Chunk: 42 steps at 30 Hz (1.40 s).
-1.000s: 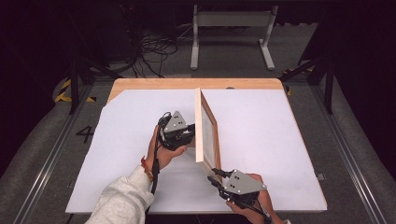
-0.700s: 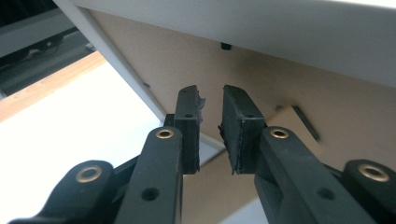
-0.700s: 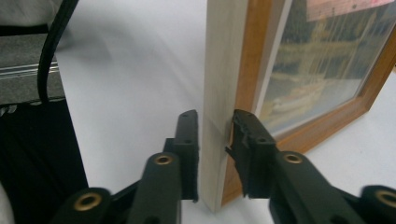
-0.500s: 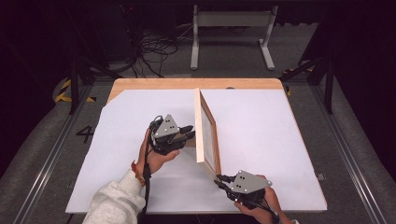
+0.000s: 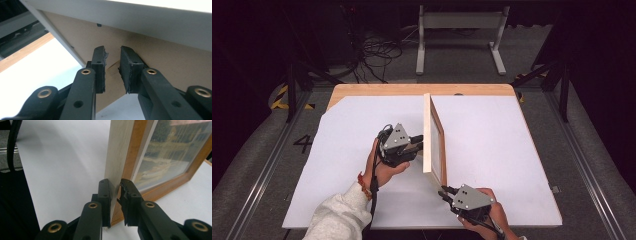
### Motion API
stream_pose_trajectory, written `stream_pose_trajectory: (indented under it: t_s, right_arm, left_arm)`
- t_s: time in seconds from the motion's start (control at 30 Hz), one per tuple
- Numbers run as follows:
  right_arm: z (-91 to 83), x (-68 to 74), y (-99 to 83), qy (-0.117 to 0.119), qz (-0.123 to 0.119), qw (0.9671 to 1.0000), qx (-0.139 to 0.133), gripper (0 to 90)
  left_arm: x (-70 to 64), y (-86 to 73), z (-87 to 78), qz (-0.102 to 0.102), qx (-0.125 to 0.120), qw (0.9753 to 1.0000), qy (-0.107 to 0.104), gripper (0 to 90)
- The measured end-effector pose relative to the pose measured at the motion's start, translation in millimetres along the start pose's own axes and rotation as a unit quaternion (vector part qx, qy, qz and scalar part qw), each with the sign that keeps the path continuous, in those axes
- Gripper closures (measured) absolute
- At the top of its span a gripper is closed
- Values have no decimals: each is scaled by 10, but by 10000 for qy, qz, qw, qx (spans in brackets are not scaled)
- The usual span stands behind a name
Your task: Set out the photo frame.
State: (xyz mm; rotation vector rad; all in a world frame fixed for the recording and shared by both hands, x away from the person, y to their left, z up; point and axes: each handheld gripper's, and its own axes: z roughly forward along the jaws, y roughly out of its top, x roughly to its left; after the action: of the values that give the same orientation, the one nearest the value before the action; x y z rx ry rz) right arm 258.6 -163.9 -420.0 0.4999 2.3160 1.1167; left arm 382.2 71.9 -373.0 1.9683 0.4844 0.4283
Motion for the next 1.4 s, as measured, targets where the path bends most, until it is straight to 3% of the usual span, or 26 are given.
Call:
stream_pose_trajectory:
  t_s: [0.07, 0.13, 0.3, 0.4, 0.53, 0.77, 0.9, 1.4]
  right_arm:
    - [15, 19, 12, -26, -40, 10000, 0, 783]
    - [20, 39, 20, -32, -60, 10000, 24, 776]
    - [-43, 9, 27, 49, 5, 9999, -143, 785]
    - [-39, 16, 37, 54, -53, 9998, -162, 785]
    - [-17, 15, 37, -7, -26, 9999, -135, 800]
    - [15, 4, 43, 159, 38, 9997, -203, 803]
    - [35, 14, 60, 169, 32, 9997, -201, 802]
    - [85, 53, 83, 107, 92, 9996, -239, 799]
  left_arm:
    - [10, -5, 0, -90, -37, 9999, -122, 728]
    - [5, -4, -32, -62, -50, 9999, -80, 704]
    - [49, 40, -190, -138, -359, 9993, -19, 707]
    - [63, 97, -199, -160, -430, 9989, 58, 713]
    - [92, 117, -140, -213, -355, 9991, 25, 722]
    - [158, 144, 61, -28, -25, 10000, -45, 732]
    - [200, 135, 140, -98, -10, 9999, -108, 741]
    - [241, 191, 280, 20, 107, 9998, -182, 779]
